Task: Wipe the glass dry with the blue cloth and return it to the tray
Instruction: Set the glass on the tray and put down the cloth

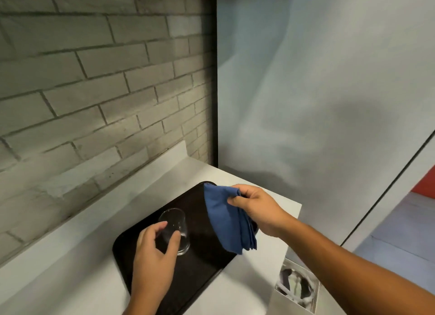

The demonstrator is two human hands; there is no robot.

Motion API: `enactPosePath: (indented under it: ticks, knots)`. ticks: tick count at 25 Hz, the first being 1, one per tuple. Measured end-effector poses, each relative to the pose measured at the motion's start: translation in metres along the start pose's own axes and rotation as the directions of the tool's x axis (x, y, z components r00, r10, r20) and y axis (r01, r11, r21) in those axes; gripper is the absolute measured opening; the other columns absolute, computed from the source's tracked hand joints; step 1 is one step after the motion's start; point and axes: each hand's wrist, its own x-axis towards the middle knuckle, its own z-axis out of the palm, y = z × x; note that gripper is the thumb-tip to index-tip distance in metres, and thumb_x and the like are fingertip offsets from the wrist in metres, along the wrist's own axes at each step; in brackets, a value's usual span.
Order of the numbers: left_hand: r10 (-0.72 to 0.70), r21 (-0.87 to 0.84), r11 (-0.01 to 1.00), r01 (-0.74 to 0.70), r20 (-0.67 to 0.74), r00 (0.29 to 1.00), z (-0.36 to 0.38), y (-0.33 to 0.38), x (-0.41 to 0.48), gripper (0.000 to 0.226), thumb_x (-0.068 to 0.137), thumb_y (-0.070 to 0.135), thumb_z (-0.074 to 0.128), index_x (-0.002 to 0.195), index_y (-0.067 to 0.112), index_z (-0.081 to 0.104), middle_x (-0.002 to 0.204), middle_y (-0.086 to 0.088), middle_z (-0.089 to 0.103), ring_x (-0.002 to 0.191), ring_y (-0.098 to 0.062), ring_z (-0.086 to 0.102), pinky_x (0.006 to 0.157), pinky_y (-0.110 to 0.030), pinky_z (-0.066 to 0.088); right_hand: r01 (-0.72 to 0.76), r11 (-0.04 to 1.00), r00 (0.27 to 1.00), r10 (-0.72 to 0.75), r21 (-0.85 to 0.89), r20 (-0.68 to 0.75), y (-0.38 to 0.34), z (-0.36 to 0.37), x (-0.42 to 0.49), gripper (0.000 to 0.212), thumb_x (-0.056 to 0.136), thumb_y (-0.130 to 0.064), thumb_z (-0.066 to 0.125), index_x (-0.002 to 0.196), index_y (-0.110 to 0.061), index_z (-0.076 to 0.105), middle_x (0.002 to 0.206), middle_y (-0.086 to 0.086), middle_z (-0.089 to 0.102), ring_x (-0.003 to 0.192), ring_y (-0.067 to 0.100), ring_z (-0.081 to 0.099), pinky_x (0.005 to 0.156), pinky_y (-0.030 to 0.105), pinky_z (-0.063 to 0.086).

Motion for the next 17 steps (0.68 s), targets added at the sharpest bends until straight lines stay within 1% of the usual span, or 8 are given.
enactPosePath:
  ticks: [2, 6, 8, 12, 14, 15, 16, 17]
  knots:
    - [0.053, 0.019, 0.998, -0.053, -0.012, 0.999, 0.001, 0.009, -0.005, 0.030, 0.101, 0.026, 0.083, 0.125, 0.033, 0.069, 0.136, 0.004, 0.064, 0.114, -0.017, 0.067, 0.100, -0.041, 0.054, -0.040, 0.998, 0.998, 0.042, 0.051, -0.044, 0.012, -0.029, 0.014, 0.024, 0.104, 0.000, 0.061, 0.112, -0.010, 0.081, 0.105, 0.013, 0.084, 0.094, 0.020, 0.076, 0.088, 0.036, 0.059]
    - [0.107, 0.060, 0.993, -0.105, -0.031, 0.994, 0.007, 0.027, -0.001, 0.027, 0.103, 0.030, 0.080, 0.126, 0.035, 0.069, 0.123, 0.015, 0.063, 0.108, 0.024, 0.058, 0.083, -0.011, 0.044, -0.162, 0.982, 0.982, 0.171, 0.099, -0.084, 0.035, -0.083, 0.060, 0.022, 0.107, -0.005, 0.061, 0.114, -0.013, 0.080, 0.112, 0.009, 0.084, 0.098, 0.023, 0.077, 0.090, 0.035, 0.061]
    - [0.089, 0.060, 0.994, -0.086, -0.048, 0.995, 0.012, 0.036, 0.002, 0.025, 0.103, 0.029, 0.081, 0.124, 0.036, 0.069, 0.121, 0.020, 0.063, 0.107, 0.025, 0.058, 0.080, -0.004, 0.044, -0.242, 0.966, 0.963, 0.251, 0.094, -0.096, 0.048, -0.106, 0.086, 0.020, 0.108, -0.006, 0.060, 0.117, -0.012, 0.078, 0.120, 0.013, 0.081, 0.106, 0.028, 0.074, 0.095, 0.038, 0.059]
    - [0.085, 0.140, 0.988, -0.072, -0.088, 0.992, 0.028, 0.048, 0.009, 0.022, 0.103, 0.030, 0.080, 0.120, 0.039, 0.069, 0.123, 0.010, 0.066, 0.108, 0.005, 0.063, 0.087, -0.005, 0.040, -0.369, 0.930, 0.929, 0.368, 0.003, -0.042, 0.078, -0.131, 0.128, 0.029, 0.108, -0.002, 0.058, 0.135, 0.001, 0.068, 0.134, 0.022, 0.073, 0.119, 0.035, 0.069, 0.110, 0.047, 0.054]
    - [0.076, 0.159, 0.986, -0.059, -0.106, 0.991, 0.038, 0.051, 0.013, 0.020, 0.103, 0.034, 0.078, 0.121, 0.039, 0.069, 0.125, 0.010, 0.066, 0.107, 0.010, 0.062, 0.087, -0.006, 0.039, -0.369, 0.918, 0.930, 0.365, -0.144, -0.054, 0.091, -0.133, 0.139, 0.033, 0.108, -0.003, 0.059, 0.140, -0.001, 0.065, 0.140, 0.022, 0.071, 0.125, 0.036, 0.068, 0.110, 0.047, 0.053]
    - [0.071, 0.170, 0.984, -0.052, -0.112, 0.991, 0.043, 0.052, 0.015, 0.020, 0.103, 0.036, 0.078, 0.122, 0.038, 0.070, 0.125, 0.011, 0.066, 0.103, 0.015, 0.061, 0.087, -0.007, 0.039, -0.319, 0.897, 0.947, 0.315, -0.307, -0.063, 0.096, -0.133, 0.142, 0.036, 0.108, -0.006, 0.060, 0.144, -0.005, 0.063, 0.145, 0.021, 0.068, 0.128, 0.037, 0.066, 0.111, 0.046, 0.053]
    - [0.069, 0.183, 0.982, -0.047, -0.115, 0.991, 0.048, 0.055, 0.017, 0.021, 0.104, 0.037, 0.078, 0.124, 0.036, 0.071, 0.126, 0.011, 0.065, 0.100, 0.019, 0.061, 0.086, -0.008, 0.040, -0.241, 0.829, 0.967, 0.247, -0.505, -0.056, 0.100, -0.133, 0.144, 0.043, 0.108, -0.009, 0.061, 0.150, -0.008, 0.058, 0.151, 0.021, 0.064, 0.133, 0.038, 0.063, 0.112, 0.046, 0.051]
    - [0.068, 0.193, 0.980, -0.044, -0.117, 0.991, 0.054, 0.057, 0.020, 0.023, 0.104, 0.037, 0.077, 0.126, 0.033, 0.072, 0.127, 0.011, 0.065, 0.099, 0.017, 0.062, 0.087, -0.009, 0.041, -0.140, 0.716, 0.985, 0.171, -0.683, -0.023, 0.105, -0.134, 0.145, 0.052, 0.108, -0.013, 0.060, 0.160, -0.009, 0.050, 0.159, 0.021, 0.056, 0.141, 0.039, 0.057, 0.117, 0.047, 0.047]
